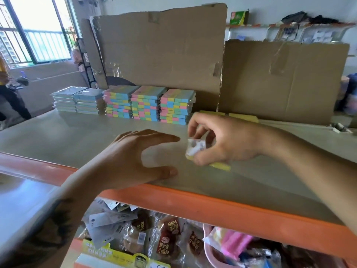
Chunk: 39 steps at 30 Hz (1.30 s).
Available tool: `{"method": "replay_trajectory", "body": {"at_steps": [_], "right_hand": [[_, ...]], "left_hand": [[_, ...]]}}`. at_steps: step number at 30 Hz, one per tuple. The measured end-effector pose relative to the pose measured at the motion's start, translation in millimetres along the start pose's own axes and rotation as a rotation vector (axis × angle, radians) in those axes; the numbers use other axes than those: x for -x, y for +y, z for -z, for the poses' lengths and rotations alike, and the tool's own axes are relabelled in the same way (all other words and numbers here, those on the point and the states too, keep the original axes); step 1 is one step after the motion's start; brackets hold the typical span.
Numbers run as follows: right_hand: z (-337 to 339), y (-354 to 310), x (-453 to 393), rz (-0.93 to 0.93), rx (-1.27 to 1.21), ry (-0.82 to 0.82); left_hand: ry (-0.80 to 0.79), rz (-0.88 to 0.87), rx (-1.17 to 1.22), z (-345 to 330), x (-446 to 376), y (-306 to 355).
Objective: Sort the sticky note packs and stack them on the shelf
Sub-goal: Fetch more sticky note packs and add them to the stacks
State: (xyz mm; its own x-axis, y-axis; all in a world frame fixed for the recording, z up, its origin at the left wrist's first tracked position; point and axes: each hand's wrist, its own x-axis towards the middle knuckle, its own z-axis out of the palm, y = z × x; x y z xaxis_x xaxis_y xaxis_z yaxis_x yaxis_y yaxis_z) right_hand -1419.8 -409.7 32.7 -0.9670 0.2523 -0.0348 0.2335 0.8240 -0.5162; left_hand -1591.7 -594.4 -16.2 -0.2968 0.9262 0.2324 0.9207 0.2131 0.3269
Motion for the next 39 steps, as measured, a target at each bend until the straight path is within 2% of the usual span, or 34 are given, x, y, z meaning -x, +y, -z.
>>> {"method": "replay_trajectory", "body": {"at_steps": [4,6,10,14,19,28,31,33,36,39], "right_hand": [[-18.4,-12.1,-7.0,0.134,-0.223,0.083],[-25.2,-16.5,-9.1,0.178,-0.270,0.096],[-28.3,-20.8,-6.2,0.211,-0.281,0.138],[-31.1,-19.4,-2.8,0.314,-0.220,0.316],[-31.9,-17.9,-11.6,0.165,-0.495,0.362],[-36.4,-15.2,-18.4,-0.104,-0.871,0.334],[-37.8,-13.3,-19.1,-0.142,-0.939,0.297],[-38.7,-11.0,-19.7,-0.156,-0.947,0.284],[-37.4,-10.1,-19.5,-0.146,-0.912,0.285],[-26.7,-3.1,-20.6,-0.116,-0.652,0.341]], "left_hand": [[0.176,-0.109,0.128,-1.6,4.5,-2.2],[0.212,-0.141,0.188,-1.4,6.5,-2.1],[0.214,-0.079,0.259,0.1,9.5,-0.1],[0.264,-0.036,0.337,1.0,11.5,1.6],[0.383,0.002,0.426,1.1,11.9,-1.5],[0.412,-0.079,-0.172,-2.7,12.5,2.3],[0.318,-0.057,-0.144,0.3,9.1,7.2],[0.271,-0.050,-0.154,4.1,5.5,10.1],[0.268,-0.114,-0.372,17.2,-4.6,15.8],[0.211,-0.067,-0.349,40.2,-24.3,14.1]]}}
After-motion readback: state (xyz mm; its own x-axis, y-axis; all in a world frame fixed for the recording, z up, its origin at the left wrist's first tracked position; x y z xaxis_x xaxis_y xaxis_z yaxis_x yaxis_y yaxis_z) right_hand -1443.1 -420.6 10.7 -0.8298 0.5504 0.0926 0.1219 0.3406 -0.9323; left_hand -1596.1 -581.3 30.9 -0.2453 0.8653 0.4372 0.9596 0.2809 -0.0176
